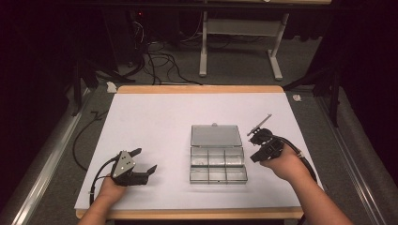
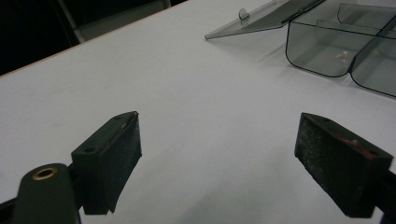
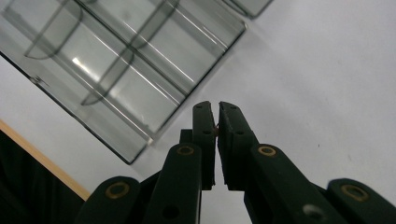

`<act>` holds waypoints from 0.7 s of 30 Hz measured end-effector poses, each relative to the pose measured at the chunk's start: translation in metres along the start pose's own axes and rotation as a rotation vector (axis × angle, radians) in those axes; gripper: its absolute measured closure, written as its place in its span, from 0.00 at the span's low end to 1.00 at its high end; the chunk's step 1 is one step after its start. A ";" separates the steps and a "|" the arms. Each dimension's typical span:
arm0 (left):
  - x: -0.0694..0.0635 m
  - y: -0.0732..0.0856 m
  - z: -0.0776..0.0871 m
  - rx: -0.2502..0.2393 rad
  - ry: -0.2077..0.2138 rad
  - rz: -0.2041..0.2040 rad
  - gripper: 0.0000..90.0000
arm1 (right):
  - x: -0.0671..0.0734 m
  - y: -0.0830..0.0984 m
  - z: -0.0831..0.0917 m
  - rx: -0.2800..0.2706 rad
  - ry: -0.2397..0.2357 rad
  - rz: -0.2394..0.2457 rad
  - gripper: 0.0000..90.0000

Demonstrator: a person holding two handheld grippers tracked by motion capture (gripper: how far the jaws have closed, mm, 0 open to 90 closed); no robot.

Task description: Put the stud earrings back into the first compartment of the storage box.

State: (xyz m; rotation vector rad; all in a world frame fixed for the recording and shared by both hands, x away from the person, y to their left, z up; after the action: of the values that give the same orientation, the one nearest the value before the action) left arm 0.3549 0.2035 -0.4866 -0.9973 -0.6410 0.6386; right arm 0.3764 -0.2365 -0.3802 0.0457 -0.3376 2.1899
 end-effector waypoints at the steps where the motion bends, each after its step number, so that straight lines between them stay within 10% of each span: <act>1: 0.000 0.000 0.000 0.000 0.000 0.000 0.17 | 0.000 0.000 0.000 0.000 0.000 0.000 0.96; 21: 0.001 0.000 0.000 -0.004 0.010 0.003 0.17 | 0.042 -0.061 -0.029 0.034 -0.030 0.156 0.96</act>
State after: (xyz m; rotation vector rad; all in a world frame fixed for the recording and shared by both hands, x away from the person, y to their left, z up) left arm 0.3553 0.2039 -0.4865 -1.0052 -0.6322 0.6352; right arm 0.4019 -0.1616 -0.3883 0.0739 -0.3304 2.3514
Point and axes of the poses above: each handheld gripper's, and its own axes: z roughly backward along the jaws, y roughly out of its underside, x roughly to its left, the point moved 1 cm from there along -z, roughly forward along the jaws, and after that the axes turned 7 degrees about -y, right-handed, at the moved point
